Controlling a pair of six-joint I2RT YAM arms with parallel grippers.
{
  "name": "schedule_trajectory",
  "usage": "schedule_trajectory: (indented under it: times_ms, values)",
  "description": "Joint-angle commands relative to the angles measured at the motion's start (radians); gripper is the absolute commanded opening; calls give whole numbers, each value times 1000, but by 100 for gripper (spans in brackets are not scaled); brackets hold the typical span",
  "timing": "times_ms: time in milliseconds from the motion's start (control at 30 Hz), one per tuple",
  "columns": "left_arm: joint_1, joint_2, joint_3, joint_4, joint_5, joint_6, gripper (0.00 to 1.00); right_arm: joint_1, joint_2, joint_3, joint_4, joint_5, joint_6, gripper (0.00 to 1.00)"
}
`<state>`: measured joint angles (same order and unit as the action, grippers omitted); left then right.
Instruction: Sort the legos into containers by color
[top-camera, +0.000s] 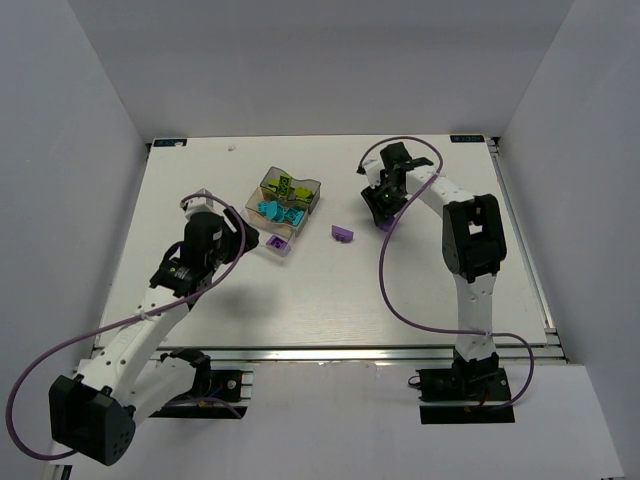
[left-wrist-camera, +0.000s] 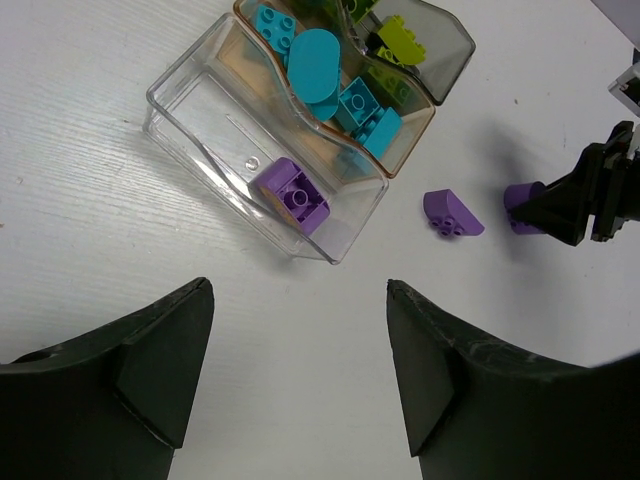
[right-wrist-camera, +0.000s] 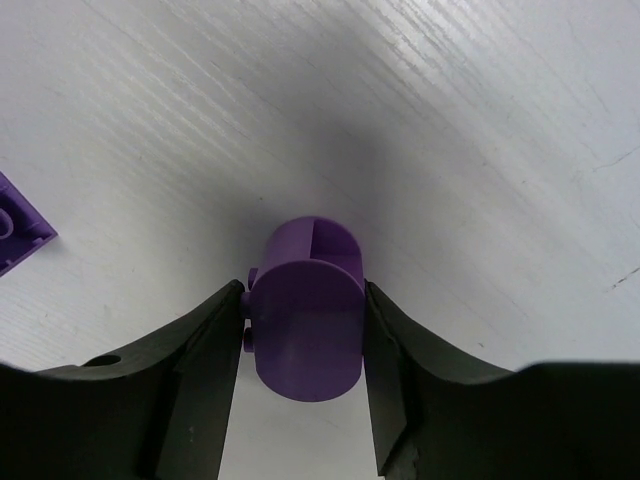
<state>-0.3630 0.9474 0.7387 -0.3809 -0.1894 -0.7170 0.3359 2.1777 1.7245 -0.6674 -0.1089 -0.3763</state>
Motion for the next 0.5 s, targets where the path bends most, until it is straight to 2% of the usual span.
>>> schedule_trajectory:
  times_ms: [0, 100, 167, 200, 300, 467]
  values:
    - [4, -30, -7, 20, 16, -9, 79, 0, -15, 26, -72, -50, -16, 26]
    - [4, -39, -10, 27, 21, -12, 80, 0, -45, 75, -107, -109, -65, 10]
    - [4, -47, -15, 30, 21, -16, 80, 2, -68, 98, -123, -161, -125, 5]
    - [4, -56, -19, 34, 21, -16, 80, 2, -94, 116, -147, -246, -150, 2]
    - [4, -70, -27, 40, 18, -22, 80, 18, -156, 118, -181, -451, -251, 0]
    - [4, -82, -24, 42, 18, -24, 83, 133, -261, 26, -84, -560, -317, 0]
